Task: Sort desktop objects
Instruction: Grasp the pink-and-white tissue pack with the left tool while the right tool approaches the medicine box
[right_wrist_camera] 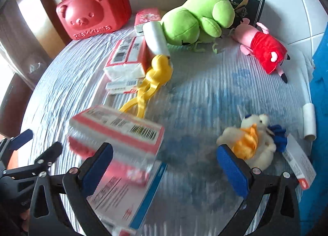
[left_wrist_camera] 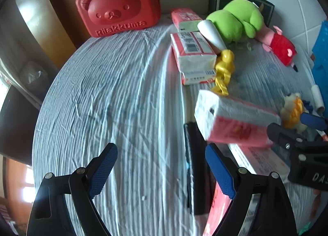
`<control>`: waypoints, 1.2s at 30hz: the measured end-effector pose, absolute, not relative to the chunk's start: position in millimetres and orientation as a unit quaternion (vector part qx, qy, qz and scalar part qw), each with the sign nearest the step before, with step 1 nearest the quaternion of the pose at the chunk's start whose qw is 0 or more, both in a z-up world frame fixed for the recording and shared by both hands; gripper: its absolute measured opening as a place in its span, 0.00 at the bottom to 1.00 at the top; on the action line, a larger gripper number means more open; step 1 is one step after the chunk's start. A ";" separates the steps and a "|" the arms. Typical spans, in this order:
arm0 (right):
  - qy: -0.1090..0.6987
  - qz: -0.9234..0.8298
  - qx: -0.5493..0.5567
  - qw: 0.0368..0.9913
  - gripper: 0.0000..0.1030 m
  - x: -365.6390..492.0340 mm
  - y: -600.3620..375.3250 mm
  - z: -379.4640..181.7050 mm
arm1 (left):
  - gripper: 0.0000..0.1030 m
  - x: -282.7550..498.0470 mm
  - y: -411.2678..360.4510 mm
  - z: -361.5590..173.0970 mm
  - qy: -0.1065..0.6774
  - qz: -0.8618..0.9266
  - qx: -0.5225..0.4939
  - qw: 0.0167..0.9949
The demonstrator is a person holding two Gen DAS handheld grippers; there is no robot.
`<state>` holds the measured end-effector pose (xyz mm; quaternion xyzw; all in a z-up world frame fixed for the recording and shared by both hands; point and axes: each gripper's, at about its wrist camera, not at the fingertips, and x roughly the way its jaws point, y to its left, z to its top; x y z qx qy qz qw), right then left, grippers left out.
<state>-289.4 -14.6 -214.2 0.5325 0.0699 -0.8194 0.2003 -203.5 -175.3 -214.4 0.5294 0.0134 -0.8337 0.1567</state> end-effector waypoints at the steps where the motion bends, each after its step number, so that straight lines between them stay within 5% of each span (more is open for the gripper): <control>1: 0.074 -0.814 0.538 0.205 1.00 -278.3 -20.6 -214.5 | 0.84 -198.8 -173.5 -219.2 0.013 -0.831 0.534 0.156; 11: 0.098 -0.813 0.571 0.056 1.00 -242.7 54.0 -250.2 | 0.84 -160.9 -123.3 -224.8 0.037 -0.833 0.535 0.132; 25: 0.073 -0.818 0.555 0.131 1.00 -184.3 90.4 -252.8 | 0.84 -102.1 -70.2 -213.4 0.006 -0.844 0.522 0.120; 36: 0.027 -0.839 0.537 0.081 1.00 -122.6 109.4 -239.7 | 0.84 -74.5 -50.4 -233.2 -0.025 -0.848 0.528 0.029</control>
